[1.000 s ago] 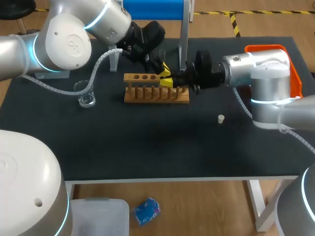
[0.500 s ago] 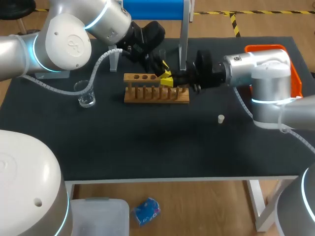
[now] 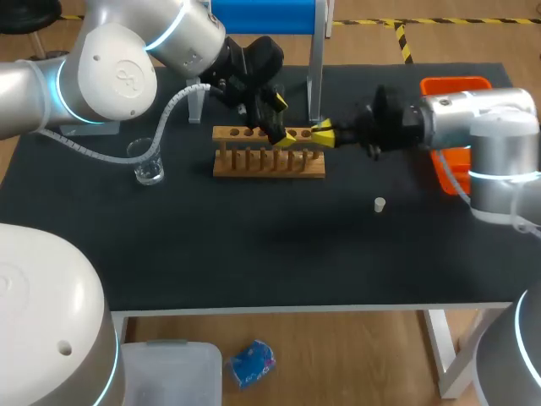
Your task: Invert the test tube, pick up the pipette, mount the tip to pipette, aspirate from beaker and dispense into the tube, eject the tip, return the pipette, and cap with the stopper.
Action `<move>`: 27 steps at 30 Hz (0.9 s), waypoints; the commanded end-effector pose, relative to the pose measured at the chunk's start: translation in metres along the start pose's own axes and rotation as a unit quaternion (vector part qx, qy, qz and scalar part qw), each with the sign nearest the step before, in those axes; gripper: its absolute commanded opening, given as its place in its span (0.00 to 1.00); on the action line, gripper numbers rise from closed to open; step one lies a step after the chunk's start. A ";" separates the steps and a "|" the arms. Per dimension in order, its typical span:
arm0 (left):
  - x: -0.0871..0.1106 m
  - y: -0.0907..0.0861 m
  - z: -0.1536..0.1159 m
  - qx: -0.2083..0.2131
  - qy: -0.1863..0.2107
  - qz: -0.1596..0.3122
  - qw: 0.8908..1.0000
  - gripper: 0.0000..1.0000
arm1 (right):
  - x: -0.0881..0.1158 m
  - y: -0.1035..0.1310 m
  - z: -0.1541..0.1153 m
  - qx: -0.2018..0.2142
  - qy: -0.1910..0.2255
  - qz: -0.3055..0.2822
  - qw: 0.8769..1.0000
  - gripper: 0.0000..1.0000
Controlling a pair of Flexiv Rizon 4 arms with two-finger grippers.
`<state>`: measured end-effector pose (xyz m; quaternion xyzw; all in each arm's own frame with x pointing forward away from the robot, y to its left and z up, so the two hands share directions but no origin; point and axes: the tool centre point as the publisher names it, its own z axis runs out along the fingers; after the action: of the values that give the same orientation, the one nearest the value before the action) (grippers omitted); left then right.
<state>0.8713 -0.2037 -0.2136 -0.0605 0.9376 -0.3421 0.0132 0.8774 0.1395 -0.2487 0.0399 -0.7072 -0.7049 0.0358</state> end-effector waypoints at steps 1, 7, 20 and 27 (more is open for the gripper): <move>0.000 -0.001 -0.001 -0.003 0.001 -0.001 1.000 1.00 | 0.012 0.007 -0.040 0.003 -0.008 -0.007 1.000 0.00; 0.000 -0.001 -0.001 -0.003 0.001 -0.001 1.000 1.00 | 0.019 0.002 -0.061 0.011 -0.008 -0.022 1.000 0.00; 0.000 -0.001 -0.001 -0.003 0.001 -0.001 1.000 1.00 | 0.025 -0.006 -0.067 -0.013 -0.020 -0.032 0.999 0.00; 0.000 -0.001 -0.001 -0.003 0.001 -0.001 1.000 1.00 | 0.025 -0.006 -0.067 -0.013 -0.020 -0.032 0.999 0.00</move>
<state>0.8713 -0.2037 -0.2137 -0.0606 0.9376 -0.3421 0.0133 0.8591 0.0710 -0.2545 0.0473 -0.6972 -0.7153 0.0000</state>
